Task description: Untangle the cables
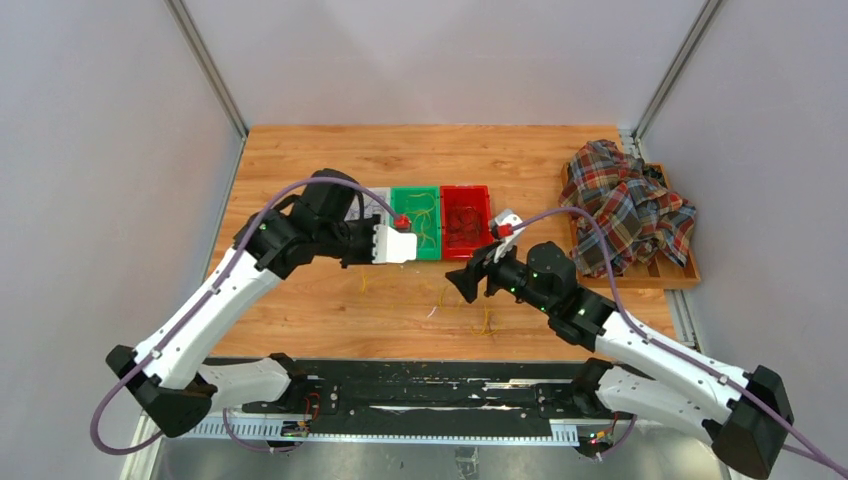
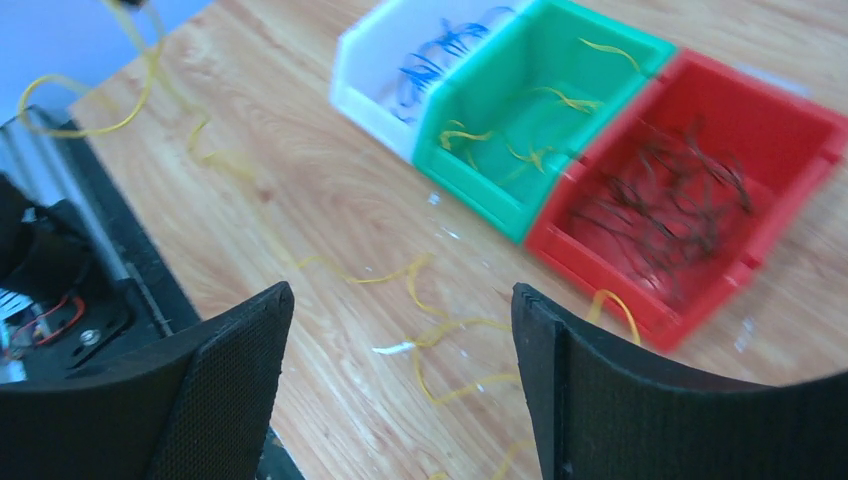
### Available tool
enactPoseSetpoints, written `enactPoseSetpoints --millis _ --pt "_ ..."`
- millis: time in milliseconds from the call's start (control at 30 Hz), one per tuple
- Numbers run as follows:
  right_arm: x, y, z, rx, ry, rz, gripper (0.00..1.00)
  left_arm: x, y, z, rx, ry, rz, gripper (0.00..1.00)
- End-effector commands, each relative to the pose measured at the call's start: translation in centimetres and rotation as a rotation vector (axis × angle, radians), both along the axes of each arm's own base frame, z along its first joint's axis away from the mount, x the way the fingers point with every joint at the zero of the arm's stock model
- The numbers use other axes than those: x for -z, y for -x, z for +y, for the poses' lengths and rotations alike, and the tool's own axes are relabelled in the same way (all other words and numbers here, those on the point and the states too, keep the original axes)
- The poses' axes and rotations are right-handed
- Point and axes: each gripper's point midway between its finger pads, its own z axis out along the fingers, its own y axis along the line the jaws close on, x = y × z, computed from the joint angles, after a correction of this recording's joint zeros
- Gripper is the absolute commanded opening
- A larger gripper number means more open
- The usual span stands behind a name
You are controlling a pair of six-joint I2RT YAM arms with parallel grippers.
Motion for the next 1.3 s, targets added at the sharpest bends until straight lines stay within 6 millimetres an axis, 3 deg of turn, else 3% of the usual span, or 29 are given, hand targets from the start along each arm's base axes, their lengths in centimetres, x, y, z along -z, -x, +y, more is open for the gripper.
enactPoseSetpoints --millis 0,300,433,600,867,967,1033,1267 --pt "-6.2 1.3 4.2 -0.167 -0.105 -0.176 0.8 -6.0 -0.4 0.4 0.018 0.052 -0.146 0.01" --pt "-9.7 0.2 8.0 -0.212 -0.13 -0.289 0.82 -19.4 -0.8 0.2 0.022 0.273 -0.464 0.01" --pt "-11.0 -0.8 10.2 -0.239 -0.136 -0.321 0.82 -24.1 -0.7 0.0 0.013 0.381 -0.572 0.0" --pt "-8.8 -2.5 12.4 -0.229 -0.078 -0.296 0.82 -29.5 -0.7 0.2 -0.021 0.535 -0.726 0.01" --pt "-4.8 -3.2 13.8 -0.232 -0.061 -0.222 0.78 -37.3 -1.4 1.7 -0.121 0.717 -0.967 0.01" --pt "-3.5 -4.0 13.7 -0.195 -0.038 -0.202 0.77 -38.6 -2.1 1.6 -0.144 0.754 -1.011 0.01" --pt "-3.2 -4.9 13.2 -0.14 -0.019 -0.211 0.77 -38.1 -3.0 1.1 -0.155 0.744 -0.997 0.01" --pt "-3.4 -8.9 11.7 -0.026 0.031 -0.246 0.77 -32.9 -7.9 -1.1 -0.224 0.653 -0.939 0.01"
